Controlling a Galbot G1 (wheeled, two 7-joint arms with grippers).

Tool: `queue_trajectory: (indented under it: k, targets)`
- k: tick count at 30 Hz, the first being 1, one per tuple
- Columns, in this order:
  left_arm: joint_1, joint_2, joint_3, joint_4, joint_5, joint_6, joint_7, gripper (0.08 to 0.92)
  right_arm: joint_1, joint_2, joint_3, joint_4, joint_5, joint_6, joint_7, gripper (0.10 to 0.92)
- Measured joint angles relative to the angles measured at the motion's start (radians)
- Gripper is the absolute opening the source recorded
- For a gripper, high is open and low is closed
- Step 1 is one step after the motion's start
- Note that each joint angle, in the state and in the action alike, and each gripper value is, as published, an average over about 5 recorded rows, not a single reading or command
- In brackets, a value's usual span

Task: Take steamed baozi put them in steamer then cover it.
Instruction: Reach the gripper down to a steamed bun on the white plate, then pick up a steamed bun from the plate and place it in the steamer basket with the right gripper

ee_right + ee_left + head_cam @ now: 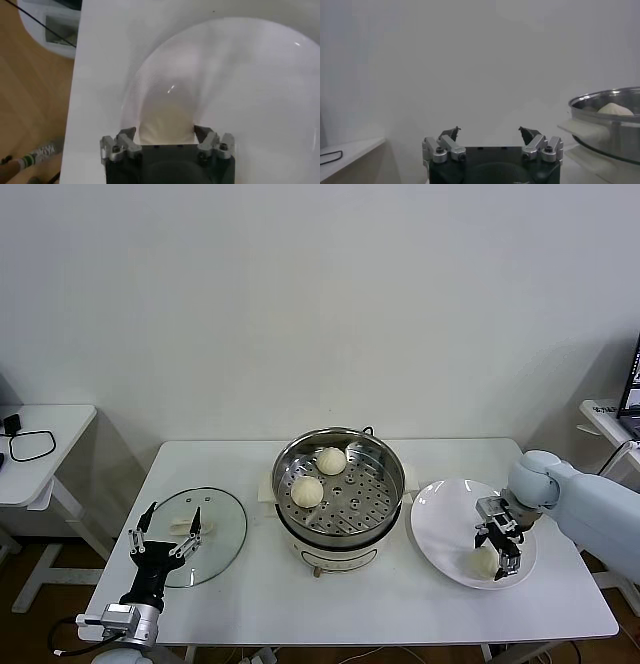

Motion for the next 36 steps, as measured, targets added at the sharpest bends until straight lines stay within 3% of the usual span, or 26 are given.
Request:
queue_trajectory:
  k: [8, 24, 36]
  targets:
    - [-0.002, -0.001, 0.003, -0.001, 0.0, 0.001, -0.003, 0.823, -0.005, 0.0, 0.009, 0.0, -0.009, 0.0, -0.002, 0.676]
    - [0.002, 0.0, 0.004, -0.013, 0.0, 0.002, -0.006, 0.823, 0.047, -0.033, -0.006, 0.039, 0.036, -0.007, -0.021, 0.67]
    - [0.012, 0.006, 0.015, -0.039, 0.001, 0.007, -0.011, 0.823, 0.406, -0.038, -0.181, 0.123, 0.179, 0.032, -0.051, 0.67]
